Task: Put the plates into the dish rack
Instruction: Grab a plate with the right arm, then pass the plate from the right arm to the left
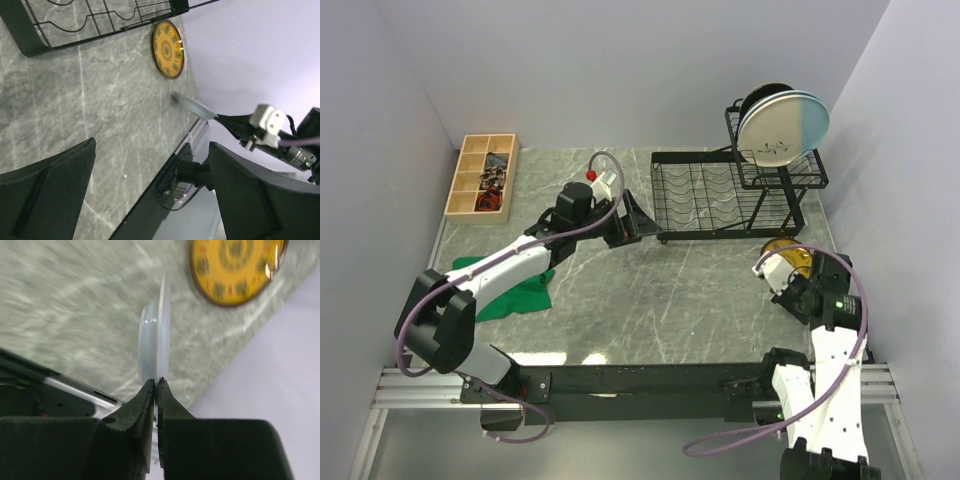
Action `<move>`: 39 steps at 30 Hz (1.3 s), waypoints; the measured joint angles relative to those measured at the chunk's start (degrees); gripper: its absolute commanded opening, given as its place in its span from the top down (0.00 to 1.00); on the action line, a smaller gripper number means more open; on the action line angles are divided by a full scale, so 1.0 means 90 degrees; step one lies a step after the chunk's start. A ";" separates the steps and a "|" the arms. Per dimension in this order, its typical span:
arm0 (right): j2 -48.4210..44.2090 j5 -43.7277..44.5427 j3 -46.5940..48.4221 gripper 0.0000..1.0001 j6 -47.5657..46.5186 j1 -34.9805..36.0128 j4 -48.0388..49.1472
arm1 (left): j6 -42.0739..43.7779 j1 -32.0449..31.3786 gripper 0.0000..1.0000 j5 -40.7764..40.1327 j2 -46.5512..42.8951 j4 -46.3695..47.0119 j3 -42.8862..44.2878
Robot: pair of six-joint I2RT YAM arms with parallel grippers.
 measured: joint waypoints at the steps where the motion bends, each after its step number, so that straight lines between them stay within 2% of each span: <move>1: 0.0007 -0.0233 0.0148 1.00 -0.0036 0.0000 -0.0146 | -0.0078 0.0000 0.01 0.0022 0.0027 -0.0012 0.0032; 9: 0.0112 -0.1605 0.0695 1.00 -0.0525 0.0250 -0.0610 | -0.0913 0.0000 0.01 0.0267 0.0578 -0.0209 0.0809; 12: 0.0226 -0.1914 0.0784 1.00 -0.0692 0.0583 -0.0622 | -0.1326 0.0041 0.01 0.0401 0.0651 -0.0219 0.0821; 15: 0.0384 -0.2050 0.0840 1.00 -0.0670 0.1265 -0.0505 | -0.1739 0.0095 0.00 0.0551 0.0724 -0.0206 0.0818; 22: 0.0942 -0.1974 0.0925 1.00 -0.0024 0.2997 0.0529 | -0.2756 0.0168 0.00 0.0886 0.0998 -0.0265 0.0789; 27: 0.1630 -0.1681 0.1069 1.00 0.0537 0.4107 0.1581 | -0.2892 0.0168 0.01 0.0925 0.1088 -0.1059 0.0792; 35: 0.2399 -0.1299 0.1207 1.00 0.1054 0.5090 0.2732 | -0.2873 0.0168 0.05 0.0865 0.1209 -0.2198 0.0789; 36: 0.2475 -0.1241 0.1207 1.00 0.1095 0.5180 0.2856 | -0.2895 0.0168 0.10 0.0865 0.1229 -0.2232 0.0789; 37: 0.2548 -0.1163 0.1207 1.00 0.1141 0.5285 0.2975 | -0.2922 0.0168 0.11 0.0865 0.1253 -0.2234 0.0789; 39: 0.2640 -0.1073 0.1209 1.00 0.1251 0.5501 0.3160 | -0.2987 0.0168 0.25 0.0845 0.1338 -0.2222 0.0789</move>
